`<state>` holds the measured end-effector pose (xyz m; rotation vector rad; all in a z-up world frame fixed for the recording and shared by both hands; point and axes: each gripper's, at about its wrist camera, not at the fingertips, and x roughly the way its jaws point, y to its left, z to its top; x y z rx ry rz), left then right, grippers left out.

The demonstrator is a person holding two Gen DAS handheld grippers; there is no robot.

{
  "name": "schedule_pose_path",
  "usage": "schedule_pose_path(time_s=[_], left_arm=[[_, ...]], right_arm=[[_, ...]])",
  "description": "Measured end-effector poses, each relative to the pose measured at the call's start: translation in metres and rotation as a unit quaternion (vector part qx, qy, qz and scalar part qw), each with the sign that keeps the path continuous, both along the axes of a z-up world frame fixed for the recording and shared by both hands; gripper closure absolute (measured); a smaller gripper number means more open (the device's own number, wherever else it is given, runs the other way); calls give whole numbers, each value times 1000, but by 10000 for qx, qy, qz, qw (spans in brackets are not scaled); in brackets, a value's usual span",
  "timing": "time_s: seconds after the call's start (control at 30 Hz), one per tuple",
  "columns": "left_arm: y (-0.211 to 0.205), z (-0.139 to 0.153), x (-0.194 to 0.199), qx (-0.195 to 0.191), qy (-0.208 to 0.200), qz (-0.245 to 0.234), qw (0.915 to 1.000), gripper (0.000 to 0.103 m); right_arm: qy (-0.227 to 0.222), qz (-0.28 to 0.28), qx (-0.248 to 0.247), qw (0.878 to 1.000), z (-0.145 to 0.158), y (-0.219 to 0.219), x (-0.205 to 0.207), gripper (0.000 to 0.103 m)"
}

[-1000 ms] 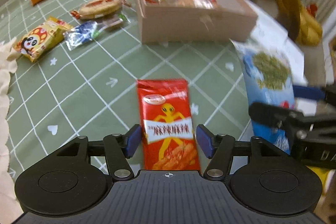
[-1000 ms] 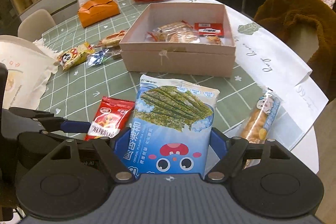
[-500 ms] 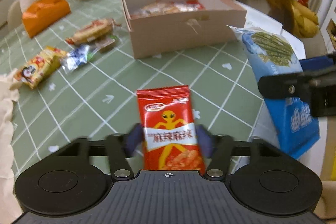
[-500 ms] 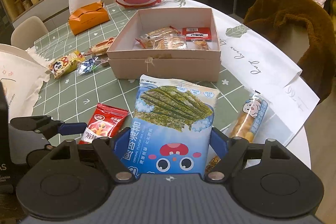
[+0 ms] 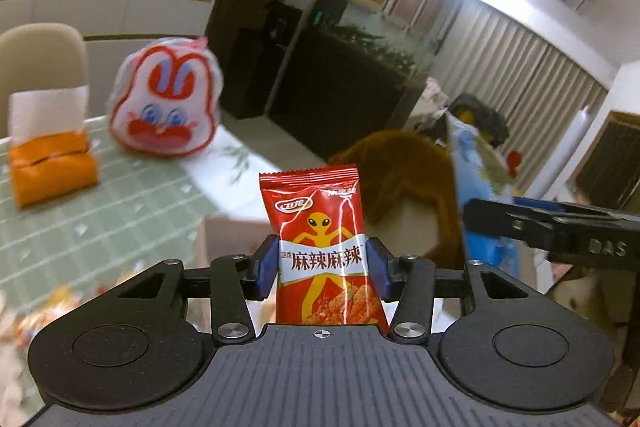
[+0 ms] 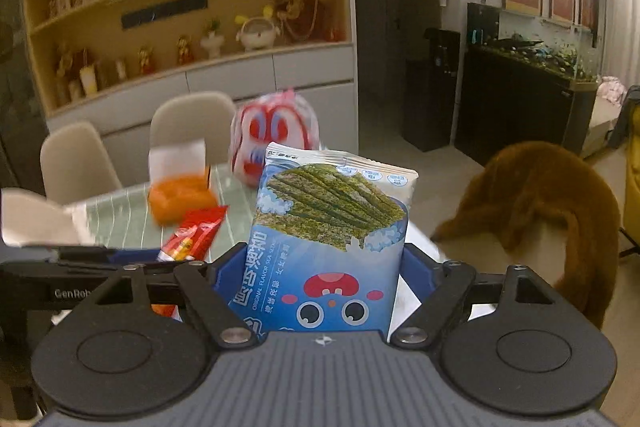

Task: Organize snacks
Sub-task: 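Lower both bags into the pink box and open both grippers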

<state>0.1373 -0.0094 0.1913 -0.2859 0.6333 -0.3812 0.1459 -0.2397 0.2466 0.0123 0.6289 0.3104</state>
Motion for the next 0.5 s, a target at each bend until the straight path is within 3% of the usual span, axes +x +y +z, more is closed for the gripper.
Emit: schedule_pose_path(time_s=[0.1,0.17,0.23,0.27,0.33,0.43,0.5], left_arm=[[0,-31,47,-261,268,123,9992,46],[-4,-76,82,-235,819,164,9962,46],[-6,-113,99,-82,1284,248,9914,48],[-3,-122,99,-148,1335,273,9906,48],[5,-127,91,-305,1298,302,9906,48],[23,-121,78,-391,1075,345,9928,48],[44,-117,67,-408,884,580,9936,48]], right_arm=[[434,-63,62,9990,-15,10,53,21],[806,-84,14,9967,-43,21,91,11],[1463,-62,-214,9890,-84,37,129,13],[1754,-198,-317,9838,-105,41,143,21],[2026,-198,-194,9789,-125,41,153,26],[1988,-160,188,9797,-124,28,146,25],[1879,-201,186,9818,-115,19,132,25]])
